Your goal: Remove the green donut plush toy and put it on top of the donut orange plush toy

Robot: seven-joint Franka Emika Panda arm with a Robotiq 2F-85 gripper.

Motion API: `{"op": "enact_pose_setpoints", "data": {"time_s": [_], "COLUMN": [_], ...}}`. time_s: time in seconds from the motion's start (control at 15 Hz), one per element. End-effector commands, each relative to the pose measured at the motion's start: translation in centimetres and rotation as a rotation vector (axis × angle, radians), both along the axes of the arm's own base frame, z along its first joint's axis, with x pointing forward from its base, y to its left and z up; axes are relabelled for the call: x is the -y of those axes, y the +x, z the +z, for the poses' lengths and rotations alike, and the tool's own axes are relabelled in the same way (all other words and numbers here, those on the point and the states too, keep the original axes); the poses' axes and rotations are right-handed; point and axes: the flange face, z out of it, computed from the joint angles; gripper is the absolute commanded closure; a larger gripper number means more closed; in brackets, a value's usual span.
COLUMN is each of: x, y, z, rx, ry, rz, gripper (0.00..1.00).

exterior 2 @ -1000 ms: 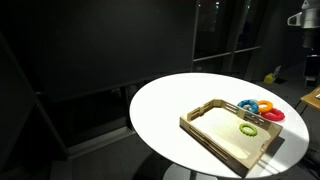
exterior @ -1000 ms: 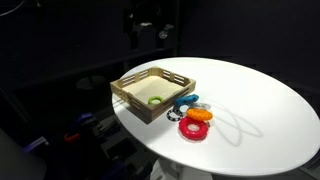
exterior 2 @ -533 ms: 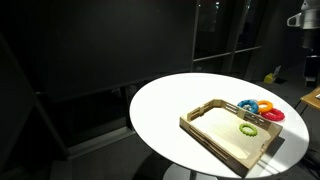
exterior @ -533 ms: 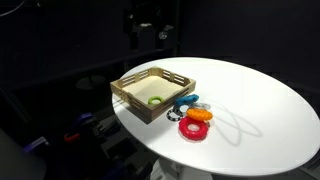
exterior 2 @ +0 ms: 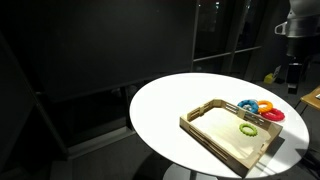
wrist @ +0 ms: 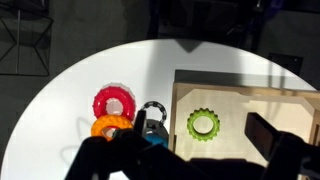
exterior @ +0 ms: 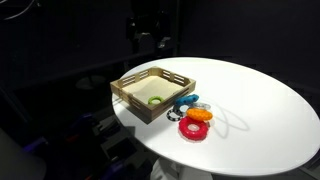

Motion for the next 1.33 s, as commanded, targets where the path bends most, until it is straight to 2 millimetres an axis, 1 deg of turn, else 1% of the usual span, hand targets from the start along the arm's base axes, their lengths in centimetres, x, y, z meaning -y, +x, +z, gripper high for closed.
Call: {"op": "enact_pose_setpoints", "data": {"time_s": [0.0, 0.2, 0.53, 0.6, 0.67, 0.73, 1.07, 1.27], "x": [-1.1, -1.6, -1.7, -1.7, -1.7, -1.7, -1.6, -1.4], "y": [1.6, 2.3, 3.1, 3.2, 3.5, 3.3, 3.6, 3.8], "z": [-0.8, -1.5, -2.8, -2.6, -2.0, -2.7, -2.7, -4.0], "rx": [0.064, 0.137, 0.248, 0.261, 0.275, 0.243, 0.250, 0.239], "ry": [0.070, 0.110, 0.143, 0.150, 0.165, 0.142, 0.146, 0.133], "rz": [-0.058, -0.083, -0.106, -0.107, -0.109, -0.088, -0.104, -0.119], "gripper": [0.00, 0.00, 0.00, 0.00, 0.00, 0.00, 0.00, 0.00]}}
